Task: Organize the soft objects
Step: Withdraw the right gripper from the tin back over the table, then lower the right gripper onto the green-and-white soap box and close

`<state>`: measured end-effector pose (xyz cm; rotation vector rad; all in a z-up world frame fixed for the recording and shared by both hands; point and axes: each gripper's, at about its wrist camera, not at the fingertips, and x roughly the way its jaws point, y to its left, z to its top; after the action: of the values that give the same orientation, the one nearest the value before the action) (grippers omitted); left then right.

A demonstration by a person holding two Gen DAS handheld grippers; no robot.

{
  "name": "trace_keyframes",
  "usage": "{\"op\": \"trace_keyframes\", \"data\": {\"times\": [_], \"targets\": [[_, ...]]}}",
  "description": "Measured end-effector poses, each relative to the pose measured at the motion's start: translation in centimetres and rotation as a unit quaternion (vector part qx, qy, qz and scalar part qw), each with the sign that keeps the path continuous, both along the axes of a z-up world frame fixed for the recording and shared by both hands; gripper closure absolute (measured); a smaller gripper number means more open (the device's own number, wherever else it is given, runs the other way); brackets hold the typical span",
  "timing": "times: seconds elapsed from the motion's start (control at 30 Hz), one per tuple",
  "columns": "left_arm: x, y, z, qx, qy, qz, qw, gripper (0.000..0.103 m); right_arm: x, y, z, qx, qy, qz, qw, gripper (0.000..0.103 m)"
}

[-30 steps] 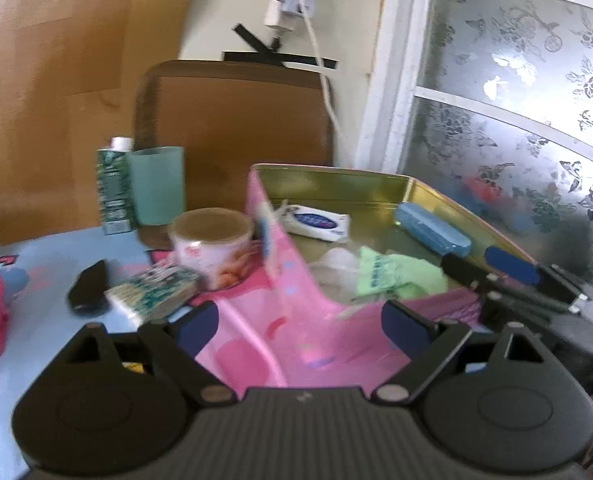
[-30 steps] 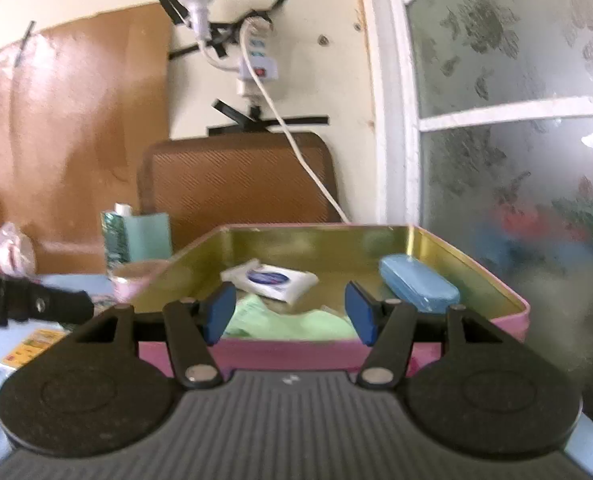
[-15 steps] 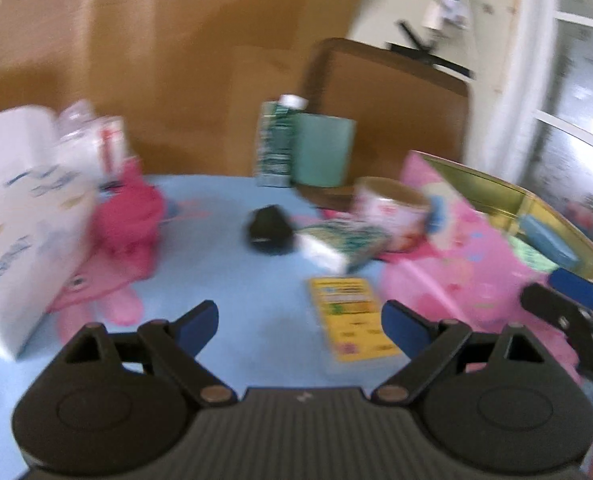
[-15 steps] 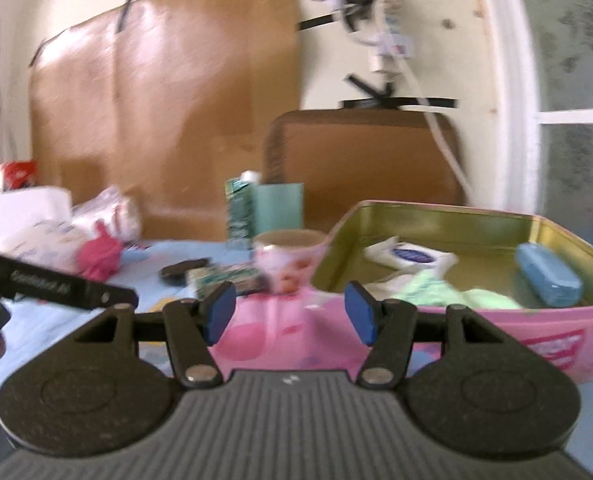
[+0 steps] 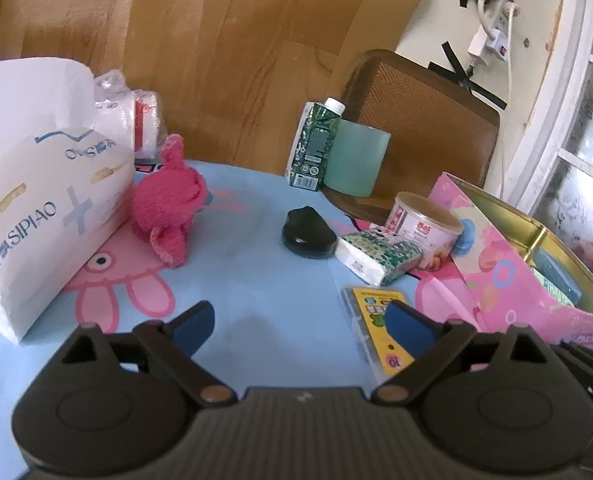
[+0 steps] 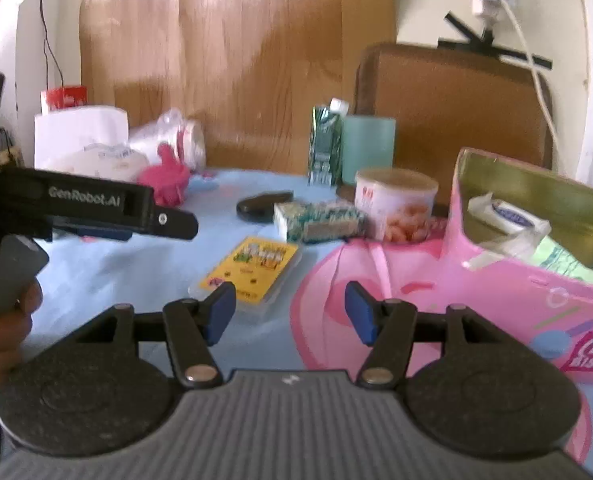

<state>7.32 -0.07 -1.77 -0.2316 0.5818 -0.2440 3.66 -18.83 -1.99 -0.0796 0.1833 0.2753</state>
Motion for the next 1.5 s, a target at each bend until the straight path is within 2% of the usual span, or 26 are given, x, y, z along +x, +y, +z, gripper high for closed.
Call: {"op": "trace_keyframes", "data": {"times": [0.3, 0.53, 0.9, 1.07, 1.23, 1.43, 1.5], "targets": [[0.3, 0.1, -0.2, -0.004, 0.01, 0.002, 0.9999, 0.007, 0.8, -0.8, -0.4, 0.033, 0.035, 0.008, 0.999, 0.04], [0.3, 0.3, -0.3, -0.008, 0.012, 0.008, 0.9999, 0.006, 0.7, -0.9, -0.4, 0.036, 0.031, 0.008, 0.999, 0.036], [0.1, 0.6, -0.2, -0.013, 0.006, 0.015, 0.9998, 0.006, 1.0, -0.9, -0.3, 0.032, 0.036, 0.007, 0.999, 0.036], [0.3, 1.0, -0.3, -0.024, 0.012, 0.015, 0.9995, 0.006, 1.0, -0.2, 0.2, 0.005, 0.007, 0.005, 1.0, 0.036], [0.6, 1.6, -0.5, -0.045, 0.018, 0.02, 0.9986, 0.006, 2.7, 0.1, 1.7, 0.0, -0.002, 0.002, 1.0, 0.032], [0.8, 2.6, -0.9, -0.075, 0.027, 0.028, 0.9964, 0.006, 6.8, 0.2, 4.5, 0.04, 0.02, -0.005, 0.999, 0.029], [0.8, 2.8, -0.9, -0.079, 0.028, 0.029, 0.9961, 0.005, 8.9, 0.5, 4.8, 0.04, 0.048, -0.018, 0.998, 0.028]]}}
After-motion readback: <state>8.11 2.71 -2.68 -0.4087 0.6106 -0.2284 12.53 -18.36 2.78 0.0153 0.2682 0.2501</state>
